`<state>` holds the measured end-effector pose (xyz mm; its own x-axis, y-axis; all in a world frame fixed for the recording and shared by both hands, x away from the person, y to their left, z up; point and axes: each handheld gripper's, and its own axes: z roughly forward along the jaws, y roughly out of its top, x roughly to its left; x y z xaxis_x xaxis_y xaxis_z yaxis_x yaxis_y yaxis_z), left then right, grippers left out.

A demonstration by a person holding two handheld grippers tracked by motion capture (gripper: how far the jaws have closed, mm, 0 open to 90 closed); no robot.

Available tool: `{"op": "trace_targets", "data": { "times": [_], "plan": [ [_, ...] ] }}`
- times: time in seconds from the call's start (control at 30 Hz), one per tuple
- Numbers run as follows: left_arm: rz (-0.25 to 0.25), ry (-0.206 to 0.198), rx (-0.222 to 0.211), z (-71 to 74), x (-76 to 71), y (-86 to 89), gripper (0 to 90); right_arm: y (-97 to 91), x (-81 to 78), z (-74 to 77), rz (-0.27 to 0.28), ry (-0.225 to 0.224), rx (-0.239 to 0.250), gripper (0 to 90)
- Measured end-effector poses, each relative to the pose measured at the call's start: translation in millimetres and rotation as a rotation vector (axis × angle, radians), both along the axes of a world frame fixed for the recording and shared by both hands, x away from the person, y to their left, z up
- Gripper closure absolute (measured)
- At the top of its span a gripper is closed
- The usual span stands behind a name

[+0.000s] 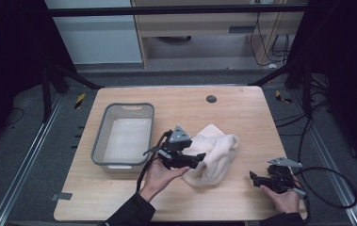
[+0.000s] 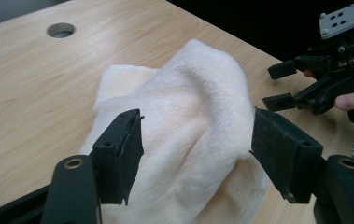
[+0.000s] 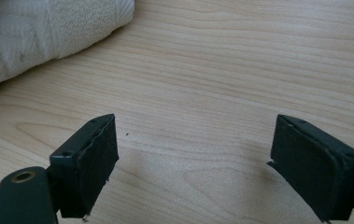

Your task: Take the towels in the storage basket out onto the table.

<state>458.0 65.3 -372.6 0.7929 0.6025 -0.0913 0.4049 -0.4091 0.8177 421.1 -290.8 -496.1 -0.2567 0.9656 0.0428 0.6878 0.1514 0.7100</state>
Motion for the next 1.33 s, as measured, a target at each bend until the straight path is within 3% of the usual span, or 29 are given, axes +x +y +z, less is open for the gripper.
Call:
{"op": "trace_targets", "data": {
  "times": [0.37,0.67,0.77,0.93,1.17,1.33],
  "plan": [
    [0.103,-0.044,-0.007,9.5,-9.2,63.7,30.2,0.5,-0.7,-0.5,0.0,0.001,0.0,14.9],
    [0.204,-0.053,-0.004,-2.8,-19.9,118.6,28.6,0.4,-1.1,-1.6,0.0,-0.001,-0.004,14.9],
    [0.247,-0.046,-0.022,-8.3,-23.1,135.2,28.2,0.3,-1.3,-1.8,-0.001,-0.001,-0.004,14.8],
    [0.304,-0.057,-0.009,-13.3,-27.7,153.7,28.1,0.1,-1.6,-2.0,0.003,-0.004,-0.006,14.6],
    [0.402,-0.09,-0.051,-15.3,-34.4,182.0,27.4,0.1,-2.1,-2.7,0.009,-0.007,-0.011,13.5],
    [0.453,-0.088,-0.018,-23.0,-35.1,198.7,27.6,0.6,-2.0,-2.9,0.011,-0.009,-0.013,13.0]
  ]
}}
